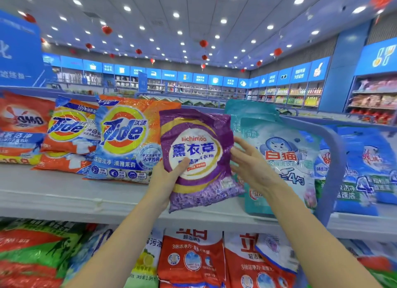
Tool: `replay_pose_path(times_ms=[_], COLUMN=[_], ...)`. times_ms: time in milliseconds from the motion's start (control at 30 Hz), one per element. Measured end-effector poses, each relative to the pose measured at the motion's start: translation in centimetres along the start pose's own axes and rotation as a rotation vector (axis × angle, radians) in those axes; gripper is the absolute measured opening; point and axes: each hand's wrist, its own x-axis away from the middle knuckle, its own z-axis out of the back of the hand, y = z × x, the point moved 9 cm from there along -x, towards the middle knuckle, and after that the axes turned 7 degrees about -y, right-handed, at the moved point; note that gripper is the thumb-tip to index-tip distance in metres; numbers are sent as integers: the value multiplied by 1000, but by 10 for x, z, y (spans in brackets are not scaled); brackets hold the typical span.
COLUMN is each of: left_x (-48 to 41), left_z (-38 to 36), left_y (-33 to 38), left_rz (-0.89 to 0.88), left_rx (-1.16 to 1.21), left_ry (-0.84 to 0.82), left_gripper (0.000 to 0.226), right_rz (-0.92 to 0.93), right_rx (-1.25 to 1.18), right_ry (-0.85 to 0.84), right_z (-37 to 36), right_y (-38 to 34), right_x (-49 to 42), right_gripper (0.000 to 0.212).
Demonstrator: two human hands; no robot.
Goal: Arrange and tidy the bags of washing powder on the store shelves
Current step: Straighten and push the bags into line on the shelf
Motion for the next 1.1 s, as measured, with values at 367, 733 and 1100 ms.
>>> replay_pose_path(times_ms=[367,733,1100], left_x=[36,44,44], left_z=[-15,-30,-72], left_y=[23,13,21], left_rz=[-270,-253,-350], left_rx=[-486,-404,-307], left_ry=[-118,-172,-88], left_gripper=[36,38,23], right_rz=[181,278,-62], right_rx=[500,772,348], right_ry=[389,506,264], right_z=[17,25,33], right_y=[-51,-78,-13], right_x=[12,23,99], right_gripper=[18,49,31])
